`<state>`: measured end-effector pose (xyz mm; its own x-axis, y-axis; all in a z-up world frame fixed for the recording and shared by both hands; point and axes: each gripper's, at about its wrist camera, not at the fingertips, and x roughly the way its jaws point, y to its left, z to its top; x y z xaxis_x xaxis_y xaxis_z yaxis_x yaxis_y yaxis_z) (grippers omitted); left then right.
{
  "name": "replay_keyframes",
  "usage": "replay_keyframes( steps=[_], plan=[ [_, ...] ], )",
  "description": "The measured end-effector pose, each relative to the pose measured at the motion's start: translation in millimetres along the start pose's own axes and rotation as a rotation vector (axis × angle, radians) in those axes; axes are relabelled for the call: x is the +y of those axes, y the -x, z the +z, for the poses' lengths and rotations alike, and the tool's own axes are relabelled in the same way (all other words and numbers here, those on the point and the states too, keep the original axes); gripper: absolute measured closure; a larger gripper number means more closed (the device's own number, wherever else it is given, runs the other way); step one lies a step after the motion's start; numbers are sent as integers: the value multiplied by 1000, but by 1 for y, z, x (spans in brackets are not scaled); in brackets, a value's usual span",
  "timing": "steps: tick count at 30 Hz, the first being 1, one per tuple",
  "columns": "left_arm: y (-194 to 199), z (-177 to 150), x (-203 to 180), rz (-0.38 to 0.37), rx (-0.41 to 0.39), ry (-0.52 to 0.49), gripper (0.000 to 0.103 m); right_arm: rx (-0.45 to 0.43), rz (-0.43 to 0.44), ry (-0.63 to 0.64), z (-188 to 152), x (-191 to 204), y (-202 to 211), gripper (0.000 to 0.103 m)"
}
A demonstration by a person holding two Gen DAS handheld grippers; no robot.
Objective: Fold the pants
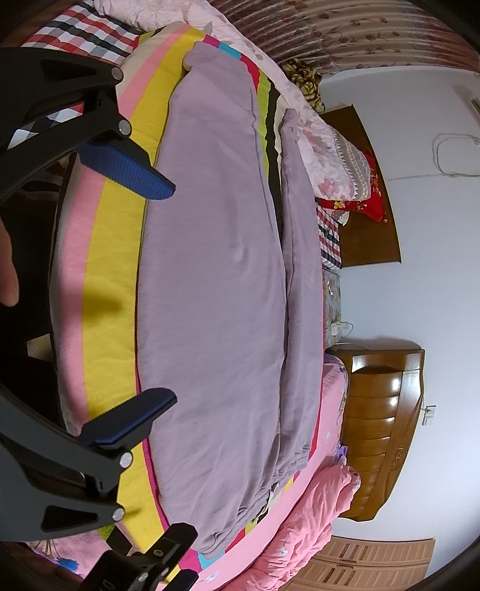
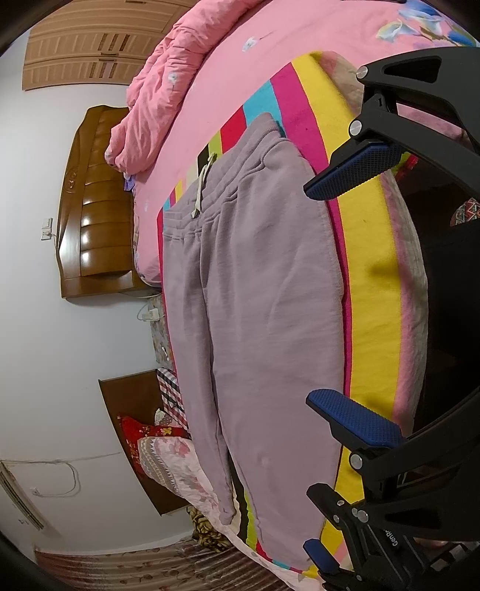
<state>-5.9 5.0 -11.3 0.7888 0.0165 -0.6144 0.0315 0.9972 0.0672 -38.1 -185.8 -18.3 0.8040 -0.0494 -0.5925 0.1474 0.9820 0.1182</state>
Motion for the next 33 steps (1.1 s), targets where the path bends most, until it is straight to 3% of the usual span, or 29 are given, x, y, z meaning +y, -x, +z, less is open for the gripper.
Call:
replay_keyframes(
  steps=[26, 31, 33],
  plan=[
    [-8, 3, 1, -10, 37, -12, 1, 34, -8, 13, -3, -4, -15, 4],
    [-25, 33, -5, -78, 48, -126, 1, 61, 36, 96, 20, -10, -41, 4],
    [-35, 57, -9, -37, 15, -222, 1, 59, 42, 146, 44, -14, -55, 4]
  ],
)
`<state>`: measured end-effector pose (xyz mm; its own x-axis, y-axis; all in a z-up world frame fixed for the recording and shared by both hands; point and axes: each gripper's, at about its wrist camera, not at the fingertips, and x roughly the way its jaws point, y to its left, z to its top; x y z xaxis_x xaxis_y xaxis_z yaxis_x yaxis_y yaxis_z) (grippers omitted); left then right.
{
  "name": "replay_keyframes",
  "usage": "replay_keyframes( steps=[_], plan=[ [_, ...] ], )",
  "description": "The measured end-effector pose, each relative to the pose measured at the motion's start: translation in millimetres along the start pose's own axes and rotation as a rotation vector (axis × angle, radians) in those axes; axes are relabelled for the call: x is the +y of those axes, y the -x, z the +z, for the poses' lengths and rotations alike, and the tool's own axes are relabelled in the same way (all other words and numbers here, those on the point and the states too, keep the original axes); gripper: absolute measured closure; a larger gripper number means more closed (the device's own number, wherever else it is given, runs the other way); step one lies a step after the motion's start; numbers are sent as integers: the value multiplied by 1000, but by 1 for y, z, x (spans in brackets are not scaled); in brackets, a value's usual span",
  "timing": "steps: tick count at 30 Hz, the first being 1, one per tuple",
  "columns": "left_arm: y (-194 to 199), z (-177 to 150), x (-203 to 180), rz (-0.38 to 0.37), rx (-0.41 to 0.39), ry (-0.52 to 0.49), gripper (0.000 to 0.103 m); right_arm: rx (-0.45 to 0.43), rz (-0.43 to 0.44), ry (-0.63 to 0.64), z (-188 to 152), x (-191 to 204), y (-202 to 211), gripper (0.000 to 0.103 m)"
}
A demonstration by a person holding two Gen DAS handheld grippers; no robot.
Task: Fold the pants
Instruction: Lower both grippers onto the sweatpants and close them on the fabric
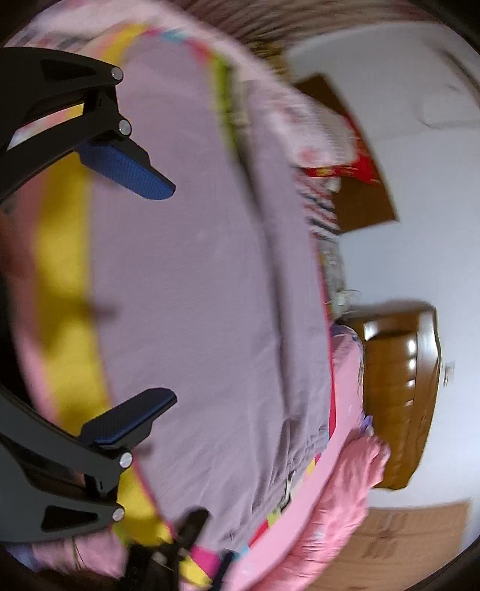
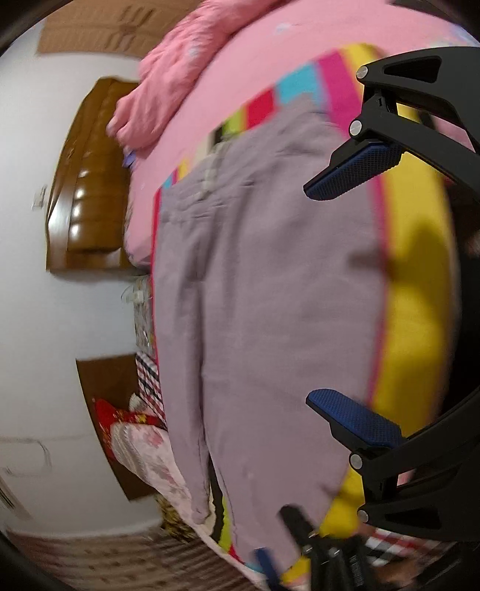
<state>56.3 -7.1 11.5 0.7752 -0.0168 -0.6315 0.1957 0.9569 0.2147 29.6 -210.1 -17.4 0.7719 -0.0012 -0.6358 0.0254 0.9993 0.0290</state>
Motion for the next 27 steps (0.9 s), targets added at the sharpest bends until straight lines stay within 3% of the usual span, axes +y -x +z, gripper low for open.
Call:
replay_keyframes(
  steps=[2, 5, 7, 9, 11, 13, 15, 19, 24, 25, 26, 27],
  plan=[
    [-15, 26, 9, 38, -7, -49, 1, -1, 15, 29, 33, -13, -18, 4],
    [-62, 75, 37, 15, 91, -6, 1, 28, 94, 17, 89, -37, -63, 4],
    [-108, 105, 58, -106, 224, 44, 2, 56, 135, 20, 124, -50, -103, 4],
    [-143, 125, 74, -212, 283, 87, 2, 76, 183, 32, 152, -59, -141, 4],
    [-173, 144, 88, -246, 277, 114, 2, 89, 218, 76, 186, -64, -188, 4],
    [-203, 164, 101, -286, 195, 136, 2, 110, 277, 137, 212, -63, -228, 4],
    [-228, 176, 105, -308, 167, 137, 2, 151, 294, 181, 228, -60, -265, 4],
    [-293, 201, 94, -331, 242, -2, 2, 273, 312, 378, 250, -45, -342, 4],
    [-342, 218, 72, -331, 258, -213, 2, 431, 395, 438, 259, -39, -396, 7],
    [-348, 219, 69, -324, 257, -251, 2, 436, 431, 444, 261, -39, -398, 12],
    [-353, 220, 65, -327, 255, -284, 2, 430, 459, 451, 262, -41, -396, 30],
    [-358, 223, 60, -352, 253, -318, 2, 421, 481, 460, 263, -43, -393, 39]
  ],
)
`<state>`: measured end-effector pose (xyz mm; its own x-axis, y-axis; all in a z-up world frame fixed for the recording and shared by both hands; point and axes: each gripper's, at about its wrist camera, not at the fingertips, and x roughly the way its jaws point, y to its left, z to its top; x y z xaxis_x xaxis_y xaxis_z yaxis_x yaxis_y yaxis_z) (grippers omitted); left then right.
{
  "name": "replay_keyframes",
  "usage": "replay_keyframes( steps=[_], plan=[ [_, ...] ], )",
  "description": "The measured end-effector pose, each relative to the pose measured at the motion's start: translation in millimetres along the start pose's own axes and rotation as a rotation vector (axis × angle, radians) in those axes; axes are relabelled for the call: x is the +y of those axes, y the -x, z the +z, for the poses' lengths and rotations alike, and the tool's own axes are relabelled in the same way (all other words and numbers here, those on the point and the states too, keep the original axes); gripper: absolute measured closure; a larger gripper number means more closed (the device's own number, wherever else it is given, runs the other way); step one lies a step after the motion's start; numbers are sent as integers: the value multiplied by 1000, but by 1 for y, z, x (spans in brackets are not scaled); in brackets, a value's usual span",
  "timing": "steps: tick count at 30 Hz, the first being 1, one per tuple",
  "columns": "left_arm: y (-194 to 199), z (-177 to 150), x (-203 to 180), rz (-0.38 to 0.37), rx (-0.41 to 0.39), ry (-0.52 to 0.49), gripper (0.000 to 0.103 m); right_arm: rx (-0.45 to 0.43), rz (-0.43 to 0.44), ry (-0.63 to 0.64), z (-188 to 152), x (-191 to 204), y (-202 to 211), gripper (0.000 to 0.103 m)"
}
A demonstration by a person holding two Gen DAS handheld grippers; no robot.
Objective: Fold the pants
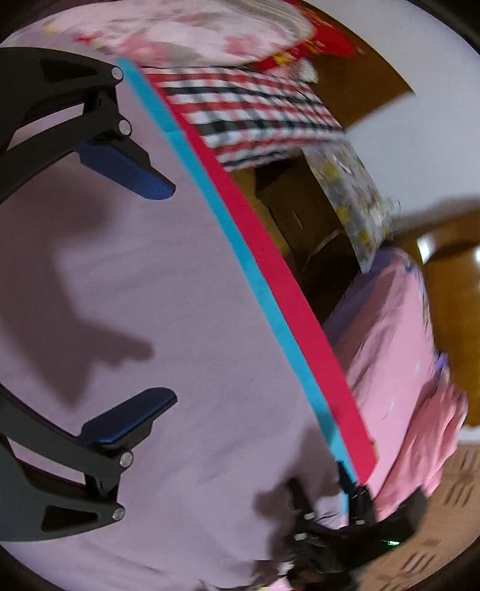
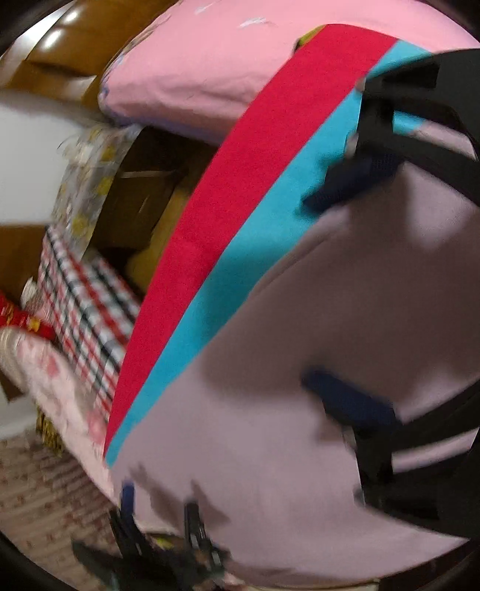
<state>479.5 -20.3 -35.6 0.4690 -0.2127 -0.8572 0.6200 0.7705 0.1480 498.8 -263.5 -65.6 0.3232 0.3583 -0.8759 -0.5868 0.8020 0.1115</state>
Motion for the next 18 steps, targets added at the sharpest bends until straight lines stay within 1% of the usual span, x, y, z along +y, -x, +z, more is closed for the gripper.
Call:
replay_keyframes(
  steps=[2, 4, 6, 9, 10, 11, 12, 13, 14, 15, 16, 18],
  plan=[
    [-5, 5, 1, -36, -16, -50, 2, -26, 3, 24, -5, 2, 12, 71],
    [-7, 13, -2, -71, -44, -119, 2, -71, -41, 73, -20, 21, 31, 82],
    [-11, 20, -1, -112, -44, -166, 2, -138, -95, 113, -33, 42, 53, 83],
    [-16, 26, 0, -130, -29, -210, 4, -238, -170, 148, -57, 76, 83, 84],
    [-16, 26, 1, -153, -20, -214, 4, -275, -196, 150, -68, 90, 93, 84],
    [-16, 26, 1, -191, -7, -220, 5, -301, -218, 144, -77, 101, 101, 84],
    [-14, 25, 0, -212, 10, -235, 9, -319, -233, 134, -87, 110, 107, 84],
    [-13, 21, -2, -214, 34, -247, 26, -329, -243, 128, -90, 115, 109, 84],
    [-14, 17, -1, -232, 57, -246, 43, -343, -256, 121, -94, 120, 111, 84],
    [-13, 13, -1, -291, 90, -225, 76, -354, -272, 119, -99, 128, 112, 84],
    [-6, 6, -5, -287, 84, -221, 85, -359, -286, 116, -102, 134, 112, 85],
    [19, -9, -21, -197, 41, -281, 94, -380, -320, 88, -106, 146, 117, 85]
  ],
)
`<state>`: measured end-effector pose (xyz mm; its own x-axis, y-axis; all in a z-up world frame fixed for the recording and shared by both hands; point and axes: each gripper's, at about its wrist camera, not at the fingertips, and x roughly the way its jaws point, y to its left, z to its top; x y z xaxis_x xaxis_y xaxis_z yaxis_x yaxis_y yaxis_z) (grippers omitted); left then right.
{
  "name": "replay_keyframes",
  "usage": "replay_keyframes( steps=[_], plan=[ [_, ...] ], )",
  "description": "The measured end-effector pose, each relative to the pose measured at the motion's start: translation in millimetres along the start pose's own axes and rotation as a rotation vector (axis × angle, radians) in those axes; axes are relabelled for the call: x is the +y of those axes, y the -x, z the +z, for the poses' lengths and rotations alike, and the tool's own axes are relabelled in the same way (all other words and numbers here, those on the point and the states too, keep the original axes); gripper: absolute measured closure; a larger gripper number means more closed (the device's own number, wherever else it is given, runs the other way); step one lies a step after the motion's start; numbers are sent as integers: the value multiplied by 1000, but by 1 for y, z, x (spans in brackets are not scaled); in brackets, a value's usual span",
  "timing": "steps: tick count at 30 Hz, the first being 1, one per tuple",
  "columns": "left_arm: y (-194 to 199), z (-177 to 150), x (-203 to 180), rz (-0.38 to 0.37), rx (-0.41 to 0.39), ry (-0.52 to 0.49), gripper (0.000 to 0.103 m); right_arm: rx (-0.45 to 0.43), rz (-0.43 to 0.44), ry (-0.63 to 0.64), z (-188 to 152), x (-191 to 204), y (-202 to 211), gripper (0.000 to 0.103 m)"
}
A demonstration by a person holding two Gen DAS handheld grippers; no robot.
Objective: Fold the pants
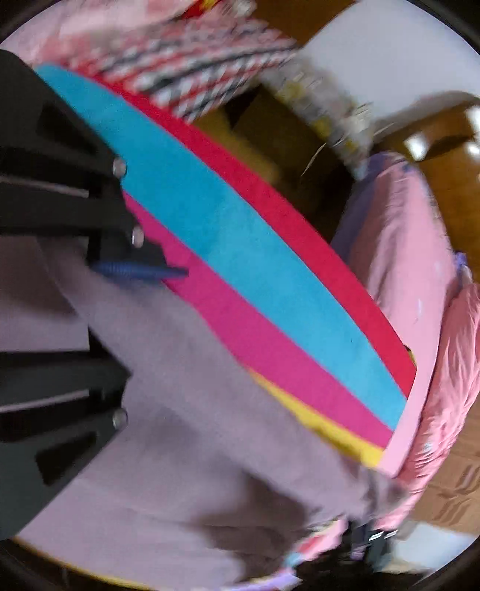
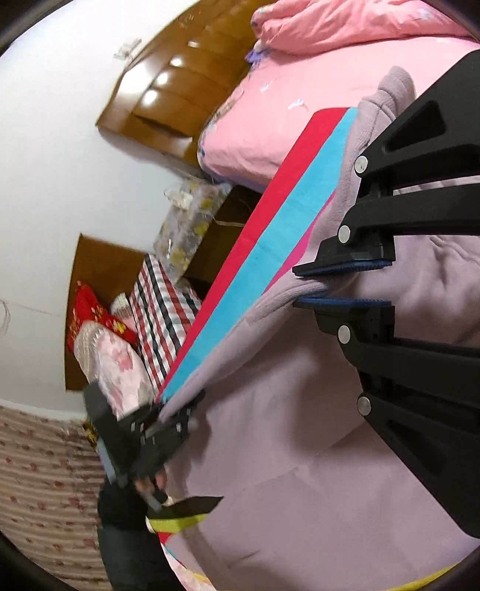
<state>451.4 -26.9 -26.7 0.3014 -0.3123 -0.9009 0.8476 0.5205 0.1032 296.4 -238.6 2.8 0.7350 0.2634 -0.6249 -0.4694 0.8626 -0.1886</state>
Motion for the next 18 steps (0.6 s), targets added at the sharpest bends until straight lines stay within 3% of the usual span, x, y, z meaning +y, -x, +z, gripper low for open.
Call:
replay_keyframes(
  steps=[5, 10, 12, 14, 18],
  plan=[
    [96, -34, -76, 222, -136, -43, 95, -101, -40, -62, 1, 9, 58, 85],
    [167, -79, -165, 311, -223, -29, 95, -152, -48, -92, -25, 47, 130, 85],
    [173, -103, -204, 318, -230, -8, 95, -134, -35, -125, -50, 64, 147, 85],
    [154, -128, -242, 338, -183, 6, 95, -100, -15, -160, -75, 78, 152, 84],
    [105, -170, -268, 282, -128, 125, 92, 47, 8, -220, -132, 110, 127, 84]
  ],
)
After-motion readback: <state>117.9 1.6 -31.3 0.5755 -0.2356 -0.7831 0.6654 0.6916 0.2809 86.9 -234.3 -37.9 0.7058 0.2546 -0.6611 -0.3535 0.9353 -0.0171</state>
